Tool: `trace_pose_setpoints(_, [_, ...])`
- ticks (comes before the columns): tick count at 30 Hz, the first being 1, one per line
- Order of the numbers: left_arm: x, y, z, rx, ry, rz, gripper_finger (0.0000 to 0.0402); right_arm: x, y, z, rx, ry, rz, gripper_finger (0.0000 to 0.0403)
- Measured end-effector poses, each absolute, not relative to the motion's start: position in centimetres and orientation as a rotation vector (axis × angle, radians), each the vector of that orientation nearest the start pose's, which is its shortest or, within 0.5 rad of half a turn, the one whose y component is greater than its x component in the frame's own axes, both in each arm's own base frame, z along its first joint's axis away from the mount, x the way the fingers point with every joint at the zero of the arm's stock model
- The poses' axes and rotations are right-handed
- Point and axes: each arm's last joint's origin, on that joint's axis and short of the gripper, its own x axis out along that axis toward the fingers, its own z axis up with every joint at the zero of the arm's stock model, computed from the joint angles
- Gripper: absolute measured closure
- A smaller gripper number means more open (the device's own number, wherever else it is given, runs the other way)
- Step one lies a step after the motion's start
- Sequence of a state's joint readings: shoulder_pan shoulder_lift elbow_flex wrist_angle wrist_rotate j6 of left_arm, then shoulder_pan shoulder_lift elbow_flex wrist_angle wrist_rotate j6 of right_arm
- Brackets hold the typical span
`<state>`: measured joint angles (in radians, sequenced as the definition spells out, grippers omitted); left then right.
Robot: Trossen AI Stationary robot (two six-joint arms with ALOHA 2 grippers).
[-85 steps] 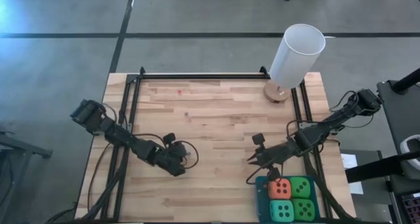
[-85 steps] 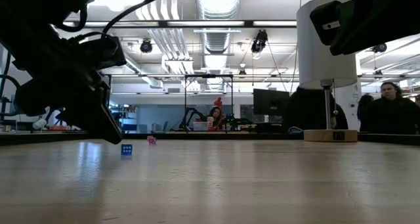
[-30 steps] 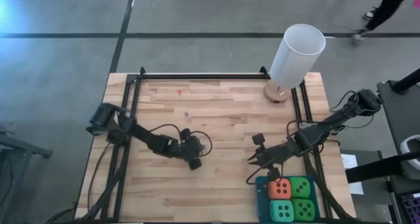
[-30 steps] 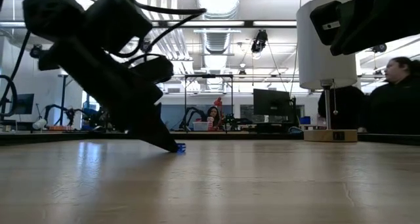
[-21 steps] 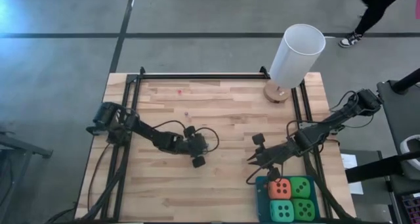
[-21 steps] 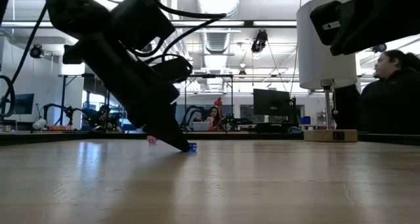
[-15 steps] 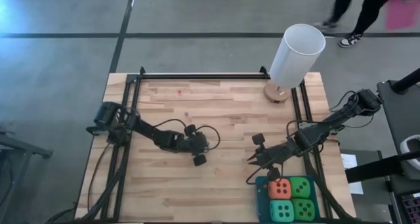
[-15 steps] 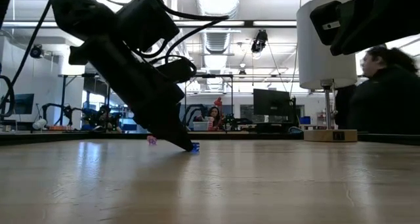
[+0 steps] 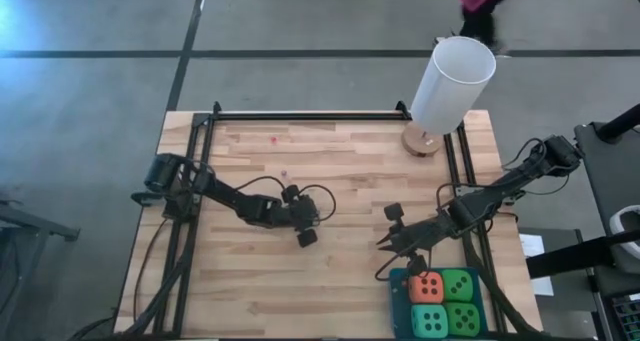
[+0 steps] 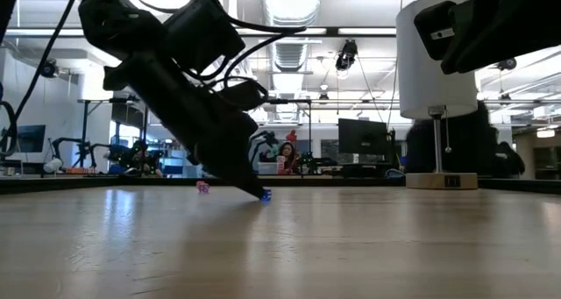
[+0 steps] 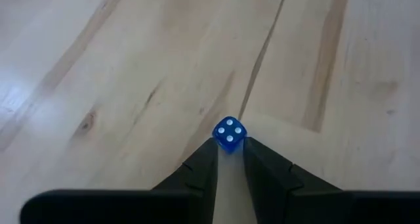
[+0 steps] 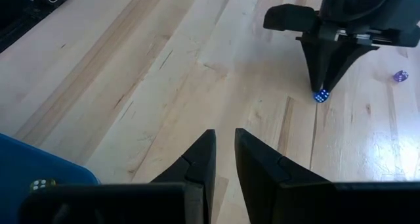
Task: Pick & Place Dice
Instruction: Put the small blue die into the blue bin
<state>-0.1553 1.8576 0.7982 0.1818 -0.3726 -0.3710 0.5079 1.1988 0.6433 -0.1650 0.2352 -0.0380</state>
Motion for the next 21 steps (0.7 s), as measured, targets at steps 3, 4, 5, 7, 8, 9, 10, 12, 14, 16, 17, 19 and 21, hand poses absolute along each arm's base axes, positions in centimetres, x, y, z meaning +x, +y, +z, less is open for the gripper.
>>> trace_pose_setpoints(3, [32.62, -3.78, 10.02, -0.127, 0.788, 0.355, 0.0323, 20.94, 10.88, 20.78, -0.299, 0.669, 0.274, 0.0351])
trace_pose_setpoints(4, [32.66, -3.69, 10.04, -0.128, 0.784, 0.356, 0.0323, 20.94, 10.88, 20.79, -0.299, 0.669, 0.274, 0.0351])
trace_pose_setpoints(5, [32.71, -3.64, 10.08, -0.127, 0.781, 0.356, 0.0323, 20.94, 10.88, 20.79, -0.299, 0.668, 0.274, 0.0351])
trace_pose_setpoints(7, [32.81, -3.51, 10.15, -0.132, 0.770, 0.356, 0.0323, 20.95, 10.88, 20.79, -0.307, 0.667, 0.276, 0.0351])
trace_pose_setpoints(8, [32.85, -3.45, 10.17, -0.134, 0.767, 0.355, 0.0323, 20.95, 10.89, 20.81, -0.314, 0.664, 0.279, 0.0351])
trace_pose_setpoints(9, [32.88, -3.42, 10.19, -0.136, 0.765, 0.354, 0.0323, 20.97, 10.90, 20.85, -0.318, 0.660, 0.281, 0.0351])
trace_pose_setpoints(10, [32.88, -3.40, 10.19, -0.136, 0.765, 0.354, 0.0323, 21.00, 10.92, 20.88, -0.317, 0.655, 0.281, 0.0351])
trace_pose_setpoints(12, [32.88, -3.39, 10.20, -0.136, 0.764, 0.354, 0.0323, 21.06, 10.95, 20.96, -0.315, 0.644, 0.282, 0.0351])
trace_pose_setpoints(14, [32.90, -3.38, 10.23, -0.137, 0.762, 0.354, 0.0323, 21.07, 10.96, 20.98, -0.315, 0.642, 0.282, 0.0351])
trace_pose_setpoints(16, [32.90, -3.38, 10.23, -0.137, 0.762, 0.354, 0.0323, 21.08, 10.96, 20.99, -0.315, 0.641, 0.282, 0.0351])
trace_pose_setpoints(17, [32.90, -3.38, 10.23, -0.138, 0.762, 0.354, 0.0323, 21.08, 10.96, 20.99, -0.315, 0.641, 0.282, 0.0351])
trace_pose_setpoints(19, [32.90, -3.38, 10.25, -0.138, 0.761, 0.355, 0.0323, 21.08, 10.96, 20.99, -0.315, 0.642, 0.282, 0.0351])
trace_pose_setpoints(21, [32.90, -3.38, 10.25, -0.140, 0.761, 0.355, 0.0323, 21.08, 10.96, 20.99, -0.315, 0.641, 0.282, 0.0351])
